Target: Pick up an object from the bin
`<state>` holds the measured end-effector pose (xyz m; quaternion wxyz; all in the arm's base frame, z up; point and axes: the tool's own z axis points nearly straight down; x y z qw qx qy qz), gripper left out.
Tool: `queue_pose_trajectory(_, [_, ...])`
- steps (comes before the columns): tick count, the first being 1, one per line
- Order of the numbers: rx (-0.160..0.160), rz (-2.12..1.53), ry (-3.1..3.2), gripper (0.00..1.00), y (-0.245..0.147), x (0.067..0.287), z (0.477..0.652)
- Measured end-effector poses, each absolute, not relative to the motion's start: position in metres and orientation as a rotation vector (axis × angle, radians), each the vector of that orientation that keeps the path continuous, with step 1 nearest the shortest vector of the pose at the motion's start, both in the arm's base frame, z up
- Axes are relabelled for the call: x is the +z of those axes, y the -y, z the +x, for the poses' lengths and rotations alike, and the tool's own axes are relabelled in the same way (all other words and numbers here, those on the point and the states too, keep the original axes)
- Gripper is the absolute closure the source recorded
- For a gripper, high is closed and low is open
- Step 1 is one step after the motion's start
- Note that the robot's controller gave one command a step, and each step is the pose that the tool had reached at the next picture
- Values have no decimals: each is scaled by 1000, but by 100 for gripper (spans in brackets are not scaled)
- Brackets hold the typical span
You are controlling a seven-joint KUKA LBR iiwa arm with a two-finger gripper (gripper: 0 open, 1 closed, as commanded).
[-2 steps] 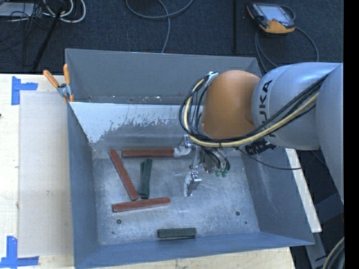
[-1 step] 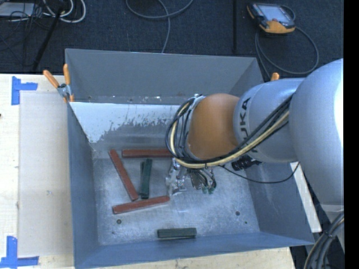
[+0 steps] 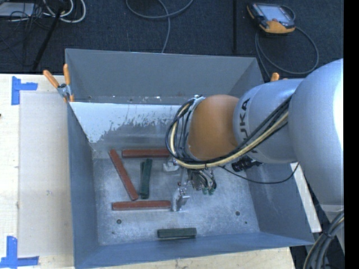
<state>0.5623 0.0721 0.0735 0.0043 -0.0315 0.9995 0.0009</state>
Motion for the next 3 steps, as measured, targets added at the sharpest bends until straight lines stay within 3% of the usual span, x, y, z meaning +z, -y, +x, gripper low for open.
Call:
queue_pose_trajectory(1, [3, -98, -3131, 0, -72, 74, 562])
queue_pose_trajectory(2, [4, -456, -3105, 100, -126, 76, 518])
queue_pose_trajectory(3, [4, -456, -3105, 100, -126, 76, 518])
